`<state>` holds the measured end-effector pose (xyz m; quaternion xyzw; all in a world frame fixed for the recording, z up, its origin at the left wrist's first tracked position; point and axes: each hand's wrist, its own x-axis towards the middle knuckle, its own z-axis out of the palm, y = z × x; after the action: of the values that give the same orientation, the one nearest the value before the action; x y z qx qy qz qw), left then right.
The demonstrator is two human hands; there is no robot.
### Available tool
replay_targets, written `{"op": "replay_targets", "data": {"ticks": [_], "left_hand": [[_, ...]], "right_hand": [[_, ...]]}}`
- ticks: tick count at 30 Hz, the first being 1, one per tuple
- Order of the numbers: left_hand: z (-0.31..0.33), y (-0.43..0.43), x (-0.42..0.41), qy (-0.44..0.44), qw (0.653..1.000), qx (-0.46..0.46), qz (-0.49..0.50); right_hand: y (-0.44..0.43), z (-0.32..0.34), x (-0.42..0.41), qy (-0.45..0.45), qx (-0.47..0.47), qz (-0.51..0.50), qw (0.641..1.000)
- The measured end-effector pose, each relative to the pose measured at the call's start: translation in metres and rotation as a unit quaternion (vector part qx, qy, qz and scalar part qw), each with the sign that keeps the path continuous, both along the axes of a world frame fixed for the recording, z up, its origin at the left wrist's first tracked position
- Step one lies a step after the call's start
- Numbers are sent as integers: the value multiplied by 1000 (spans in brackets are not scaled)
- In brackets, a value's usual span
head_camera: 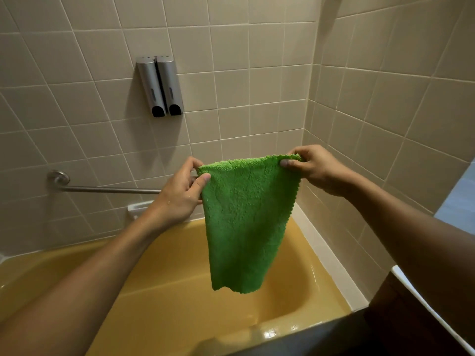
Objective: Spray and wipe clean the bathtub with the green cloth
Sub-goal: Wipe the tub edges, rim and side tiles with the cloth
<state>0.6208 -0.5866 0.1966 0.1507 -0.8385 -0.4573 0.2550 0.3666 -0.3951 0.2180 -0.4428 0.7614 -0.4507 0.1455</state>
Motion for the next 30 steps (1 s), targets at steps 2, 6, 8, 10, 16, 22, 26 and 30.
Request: {"op": "replay_targets", "data": {"ticks": [2, 6, 8, 10, 16, 22, 26, 30], "left_hand": [[-8, 7, -5, 18, 998, 62, 27], [-30, 7, -9, 49, 992, 75, 94], [-36, 9, -15, 53, 982, 122, 134], [-43, 5, -24, 21, 970, 154, 189], [-76, -2, -36, -65, 938, 232, 247], [-56, 6, -24, 77, 901, 389, 173], [-52, 0, -16, 49, 926, 302, 223], [-61, -6, -10, -11, 917, 302, 260]], "right_hand": [[-4, -9, 4, -74, -17, -1, 997], [-8, -27, 13, -191, -38, 12, 981], [-12, -36, 17, -261, -44, -4, 964], [-18, -43, 21, -348, -50, -38, 935], [-11, -62, 34, -460, 23, 17, 887], [-4, -78, 23, -448, -95, 24, 889], [-8, -108, 45, -357, -36, -48, 932], [-16, -107, 53, -317, -48, -54, 946]]}}
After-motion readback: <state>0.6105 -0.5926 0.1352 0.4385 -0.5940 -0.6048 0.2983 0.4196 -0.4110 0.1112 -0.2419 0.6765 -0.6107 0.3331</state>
